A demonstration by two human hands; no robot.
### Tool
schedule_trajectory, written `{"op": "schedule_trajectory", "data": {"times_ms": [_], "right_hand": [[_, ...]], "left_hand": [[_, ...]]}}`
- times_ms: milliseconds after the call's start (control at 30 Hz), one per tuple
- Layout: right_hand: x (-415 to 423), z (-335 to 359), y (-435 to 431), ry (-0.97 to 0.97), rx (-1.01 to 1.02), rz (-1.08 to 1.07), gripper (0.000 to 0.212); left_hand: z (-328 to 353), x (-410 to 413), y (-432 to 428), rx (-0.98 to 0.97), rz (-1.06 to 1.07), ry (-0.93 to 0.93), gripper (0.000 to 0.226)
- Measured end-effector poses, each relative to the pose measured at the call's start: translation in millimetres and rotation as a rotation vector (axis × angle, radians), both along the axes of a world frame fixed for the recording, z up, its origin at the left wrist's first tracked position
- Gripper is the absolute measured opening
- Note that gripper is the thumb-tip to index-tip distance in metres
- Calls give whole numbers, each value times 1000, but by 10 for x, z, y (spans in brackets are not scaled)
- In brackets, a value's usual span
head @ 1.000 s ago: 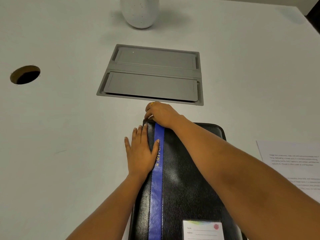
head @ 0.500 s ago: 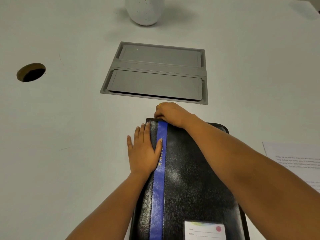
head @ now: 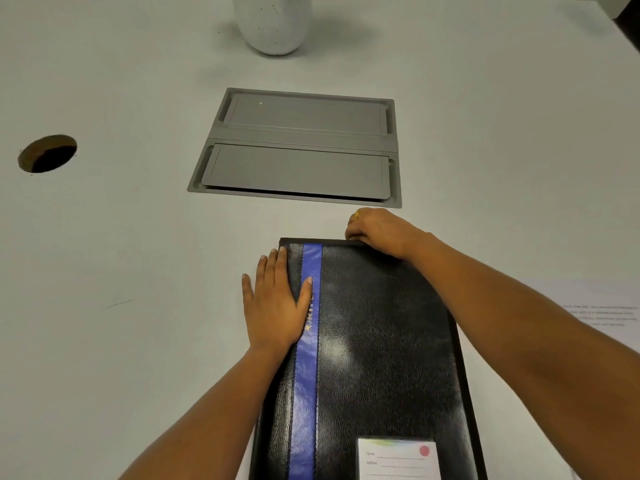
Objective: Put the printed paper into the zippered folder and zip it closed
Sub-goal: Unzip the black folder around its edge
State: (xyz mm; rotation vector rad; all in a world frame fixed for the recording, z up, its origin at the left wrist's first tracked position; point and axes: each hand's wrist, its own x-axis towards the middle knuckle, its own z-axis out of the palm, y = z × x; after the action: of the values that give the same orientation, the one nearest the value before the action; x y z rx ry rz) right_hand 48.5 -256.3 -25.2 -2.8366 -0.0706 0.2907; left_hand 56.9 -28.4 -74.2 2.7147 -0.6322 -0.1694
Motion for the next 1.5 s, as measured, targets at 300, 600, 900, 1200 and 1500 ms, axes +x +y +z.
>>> {"op": "schedule_trajectory", "data": {"times_ms": [300, 600, 900, 1200, 1500], "right_hand": [[-506, 109, -558, 58, -44, -178, 24], [-881, 11, -727, 21, -26, -309, 23], [-899, -74, -648, -97, 65, -494, 20], [-955, -125, -736, -66, 164, -481, 22], [-1294, -137, -735, -120, 202, -560, 16]], "left_hand": [[6, -6, -4, 15, -4, -5, 84], [37, -24, -13, 78, -25, -33, 83], [104, -229, -232, 187, -211, -185, 54], [23, -445, -370, 162, -247, -102, 72], [22, -466, -383, 156, -239, -79, 75]]}}
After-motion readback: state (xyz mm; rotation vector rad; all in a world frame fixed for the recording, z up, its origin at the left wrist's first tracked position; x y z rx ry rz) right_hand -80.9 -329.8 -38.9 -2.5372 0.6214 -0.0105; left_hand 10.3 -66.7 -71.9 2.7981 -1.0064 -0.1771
